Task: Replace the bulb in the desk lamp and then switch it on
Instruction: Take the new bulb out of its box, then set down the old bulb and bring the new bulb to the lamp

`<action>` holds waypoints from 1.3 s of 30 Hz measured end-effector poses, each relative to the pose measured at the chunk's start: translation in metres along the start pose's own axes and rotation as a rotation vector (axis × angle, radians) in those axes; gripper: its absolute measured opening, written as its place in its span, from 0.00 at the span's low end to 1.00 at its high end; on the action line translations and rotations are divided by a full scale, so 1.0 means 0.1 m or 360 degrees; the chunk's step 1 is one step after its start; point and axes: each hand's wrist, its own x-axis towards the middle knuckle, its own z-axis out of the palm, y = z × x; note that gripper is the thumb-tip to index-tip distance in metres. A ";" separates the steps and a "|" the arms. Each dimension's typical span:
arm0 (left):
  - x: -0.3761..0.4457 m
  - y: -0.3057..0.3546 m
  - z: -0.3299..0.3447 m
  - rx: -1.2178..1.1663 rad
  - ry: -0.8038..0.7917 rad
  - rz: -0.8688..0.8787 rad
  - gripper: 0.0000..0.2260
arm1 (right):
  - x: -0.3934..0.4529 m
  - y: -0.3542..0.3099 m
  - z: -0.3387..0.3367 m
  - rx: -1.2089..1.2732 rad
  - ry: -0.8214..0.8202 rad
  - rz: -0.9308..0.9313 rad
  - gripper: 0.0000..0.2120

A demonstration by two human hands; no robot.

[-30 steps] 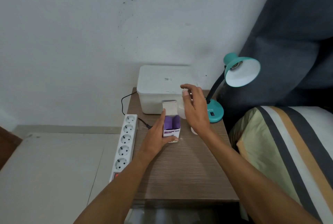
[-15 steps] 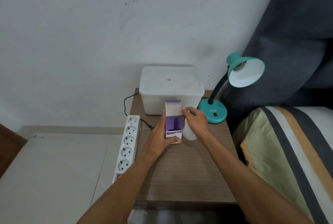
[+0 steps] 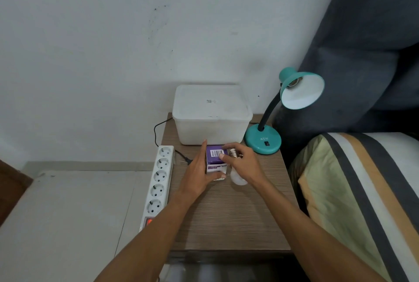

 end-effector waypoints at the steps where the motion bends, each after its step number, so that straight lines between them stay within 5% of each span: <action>1: -0.02 0.00 0.00 0.0008 0.0010 0.0015 0.52 | 0.00 0.01 0.01 -0.0060 0.0004 -0.0010 0.14; 8: -0.12 -0.06 -0.02 0.0263 0.0186 0.0270 0.34 | 0.00 0.08 0.04 -0.0380 0.0029 -0.0090 0.17; 13: -0.12 -0.05 0.04 0.0150 0.0248 0.0237 0.31 | 0.00 0.05 0.07 -0.0445 0.0089 -0.0080 0.18; 22: 0.35 0.02 0.03 -0.0010 0.0416 0.0168 0.31 | 0.10 0.00 -0.17 -0.0182 0.0541 0.0062 0.10; 32: 0.42 -0.08 0.15 -0.0044 0.0508 0.0044 0.31 | 0.08 -0.01 -0.42 -0.0066 0.0587 -0.0004 0.15; 39: 0.22 0.33 0.16 0.0520 0.0579 0.0416 0.45 | -0.06 -0.04 -0.70 0.0208 0.0741 0.0244 0.17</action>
